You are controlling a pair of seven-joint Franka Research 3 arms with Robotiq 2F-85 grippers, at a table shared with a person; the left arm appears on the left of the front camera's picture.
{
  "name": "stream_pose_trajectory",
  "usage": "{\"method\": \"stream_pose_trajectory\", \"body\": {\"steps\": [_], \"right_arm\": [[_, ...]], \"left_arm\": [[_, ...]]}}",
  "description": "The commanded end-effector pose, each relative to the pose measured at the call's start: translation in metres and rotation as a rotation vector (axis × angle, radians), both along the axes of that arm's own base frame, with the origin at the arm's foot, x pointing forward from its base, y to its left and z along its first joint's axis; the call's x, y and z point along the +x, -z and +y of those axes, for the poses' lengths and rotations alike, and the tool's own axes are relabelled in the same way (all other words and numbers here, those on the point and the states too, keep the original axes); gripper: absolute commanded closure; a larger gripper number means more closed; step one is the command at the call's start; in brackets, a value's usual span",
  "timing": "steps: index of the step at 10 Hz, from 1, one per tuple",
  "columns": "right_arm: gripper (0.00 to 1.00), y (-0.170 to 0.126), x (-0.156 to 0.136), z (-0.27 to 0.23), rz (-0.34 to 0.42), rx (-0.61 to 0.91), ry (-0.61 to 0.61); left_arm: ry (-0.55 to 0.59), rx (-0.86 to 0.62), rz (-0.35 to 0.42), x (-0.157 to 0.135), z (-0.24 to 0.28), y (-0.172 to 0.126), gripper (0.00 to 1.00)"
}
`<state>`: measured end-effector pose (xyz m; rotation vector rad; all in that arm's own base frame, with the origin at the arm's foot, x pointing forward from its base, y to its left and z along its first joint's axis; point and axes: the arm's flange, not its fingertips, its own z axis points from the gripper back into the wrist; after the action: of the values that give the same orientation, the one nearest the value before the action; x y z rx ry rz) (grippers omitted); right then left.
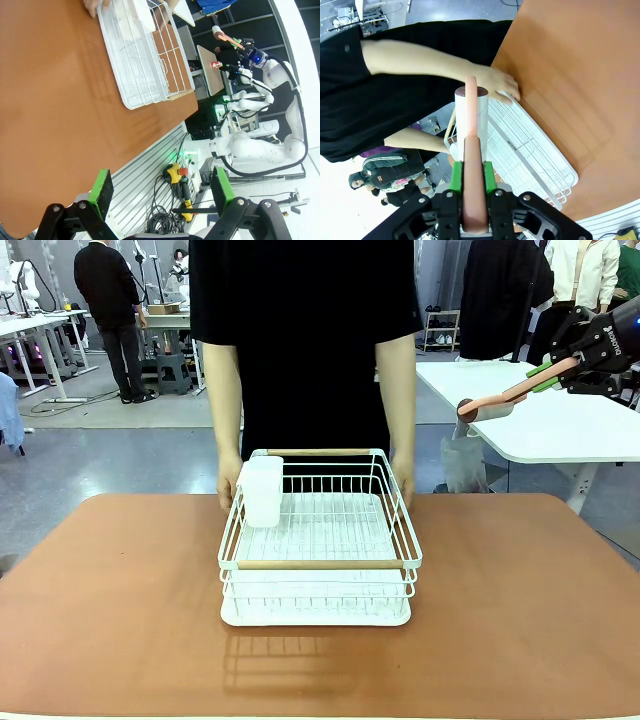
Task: Clean the table.
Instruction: Clean the table with the Lint Roller when the human lifts the Dish drying rack.
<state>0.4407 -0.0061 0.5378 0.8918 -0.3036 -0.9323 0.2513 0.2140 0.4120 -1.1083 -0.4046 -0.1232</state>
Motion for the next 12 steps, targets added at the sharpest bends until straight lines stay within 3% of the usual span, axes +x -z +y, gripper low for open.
{"method": "stream_pose_trajectory", "body": {"steps": [1, 12], "right_arm": [[1.00, -0.0006, 0.0002, 0.0027, -0.002, -0.005, -0.004], [1.00, -0.0006, 0.0002, 0.0027, -0.002, -0.005, -0.004]], "left_arm": [[0.008, -0.013, -0.030, -0.0033, 0.0001, -0.0003, 0.00], [0.008, -0.013, -0.030, -0.0033, 0.0001, -0.0003, 0.00]]}}
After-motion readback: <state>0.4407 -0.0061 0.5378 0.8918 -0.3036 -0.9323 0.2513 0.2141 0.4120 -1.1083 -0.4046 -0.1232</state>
